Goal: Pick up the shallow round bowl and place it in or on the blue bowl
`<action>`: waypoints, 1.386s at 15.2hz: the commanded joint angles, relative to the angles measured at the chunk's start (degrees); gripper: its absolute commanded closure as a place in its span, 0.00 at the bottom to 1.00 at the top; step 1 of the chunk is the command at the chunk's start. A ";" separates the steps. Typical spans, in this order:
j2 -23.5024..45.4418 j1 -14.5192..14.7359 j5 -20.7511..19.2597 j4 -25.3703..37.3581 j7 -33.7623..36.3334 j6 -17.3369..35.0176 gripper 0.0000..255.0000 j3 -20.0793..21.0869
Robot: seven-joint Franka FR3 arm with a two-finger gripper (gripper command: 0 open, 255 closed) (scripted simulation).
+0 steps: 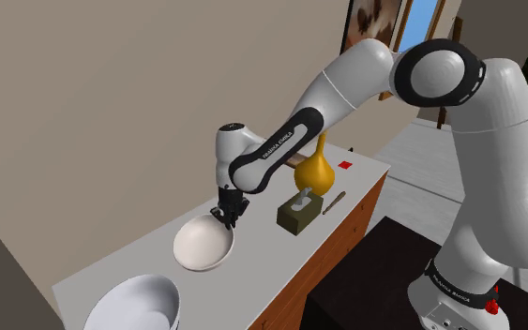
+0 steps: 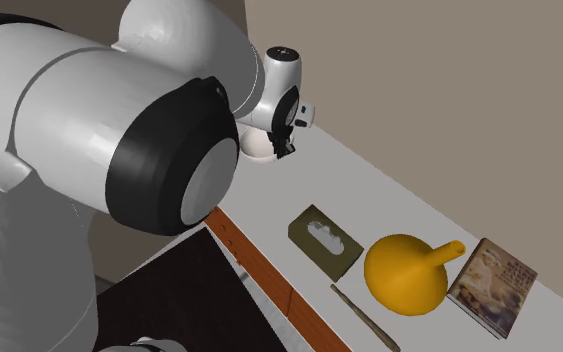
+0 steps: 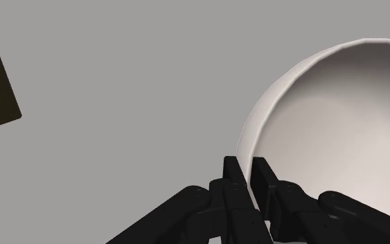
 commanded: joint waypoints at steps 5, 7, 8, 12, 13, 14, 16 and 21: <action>-3.29 -0.60 1.05 0.24 -0.60 -3.46 1.00 0.73; -4.33 -0.77 1.39 0.39 -0.77 -4.63 1.00 0.96; -4.85 -0.85 1.56 0.48 -0.86 -5.23 1.00 1.06; -6.82 -1.14 2.23 0.98 -1.21 -7.65 1.00 1.44; -7.30 -1.21 2.39 1.14 -1.29 -8.27 1.00 1.53; -7.76 -1.27 2.55 1.31 -1.37 -8.89 1.00 1.61; -8.66 -1.39 2.87 1.69 -1.53 -10.14 1.00 1.77; -10.77 -1.66 3.60 2.86 -1.89 -13.34 1.00 2.10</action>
